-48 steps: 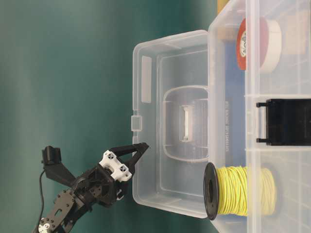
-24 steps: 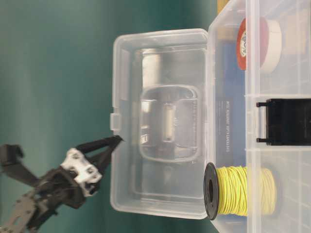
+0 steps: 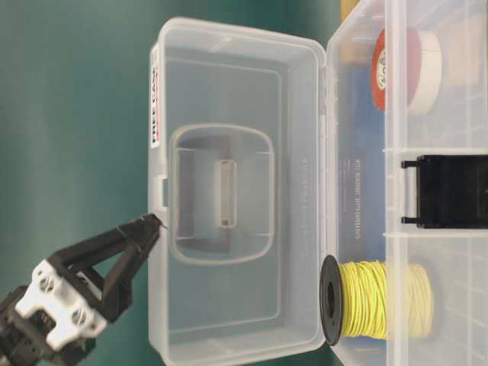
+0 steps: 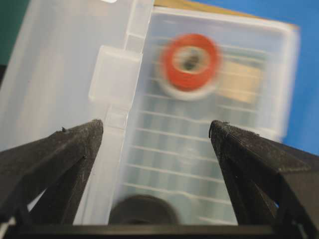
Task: Close the tool box with the left arm.
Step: 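Push the clear lid forward and down with the left gripper, then withdraw the left gripper from the closed box to the left side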
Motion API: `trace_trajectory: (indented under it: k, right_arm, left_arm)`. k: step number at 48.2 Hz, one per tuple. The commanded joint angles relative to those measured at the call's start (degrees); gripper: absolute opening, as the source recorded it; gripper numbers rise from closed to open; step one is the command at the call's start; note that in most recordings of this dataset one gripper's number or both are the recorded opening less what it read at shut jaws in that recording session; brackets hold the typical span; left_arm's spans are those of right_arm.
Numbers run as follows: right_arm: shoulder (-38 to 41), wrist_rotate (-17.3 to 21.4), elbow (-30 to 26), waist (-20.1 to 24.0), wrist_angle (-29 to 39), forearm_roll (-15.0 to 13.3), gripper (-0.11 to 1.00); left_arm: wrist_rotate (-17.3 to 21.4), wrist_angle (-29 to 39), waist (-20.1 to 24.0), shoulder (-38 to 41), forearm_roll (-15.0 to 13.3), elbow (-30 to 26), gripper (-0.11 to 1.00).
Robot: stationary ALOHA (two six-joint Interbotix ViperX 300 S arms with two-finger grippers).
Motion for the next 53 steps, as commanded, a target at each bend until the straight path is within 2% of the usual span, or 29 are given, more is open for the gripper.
trace_trajectory:
  k: [1, 17, 24, 29, 34, 41, 53]
  right_arm:
    - [0.4, -0.1, -0.7, -0.1, -0.3, -0.1, 0.00]
    - [0.3, -0.1, -0.8, -0.1, 1.1, -0.1, 0.00]
    - [0.2, -0.1, -0.9, -0.1, 1.5, -0.1, 0.00]
    - [0.0, 0.0, -0.9, -0.1, 1.5, -0.1, 0.00]
    - [-0.4, -0.1, -1.0, -0.1, 1.5, -0.1, 0.00]
    - [-0.8, -0.1, -1.1, -0.1, 1.5, -0.1, 0.00]
    - [-2.5, 0.0, -1.4, -0.1, 1.5, -0.1, 0.00]
  left_arm:
    - [-1.3, 0.8, -2.5, -1.3, -0.2, 0.9, 0.92]
    - [-12.9, 6.6, -17.8, -3.0, -0.4, 3.8, 0.92]
    - [-14.5, 8.1, -20.7, -3.5, -0.2, 2.7, 0.92]
    - [-14.5, 7.6, -20.8, -5.6, 0.2, 1.9, 0.91]
    - [-13.7, 3.5, -20.7, -9.5, 1.1, 3.8, 0.91]
    - [-11.3, -5.0, -19.6, -16.7, 1.1, 10.2, 0.91]
    - [-10.4, -20.6, -17.8, -33.7, 1.1, 25.9, 0.90]
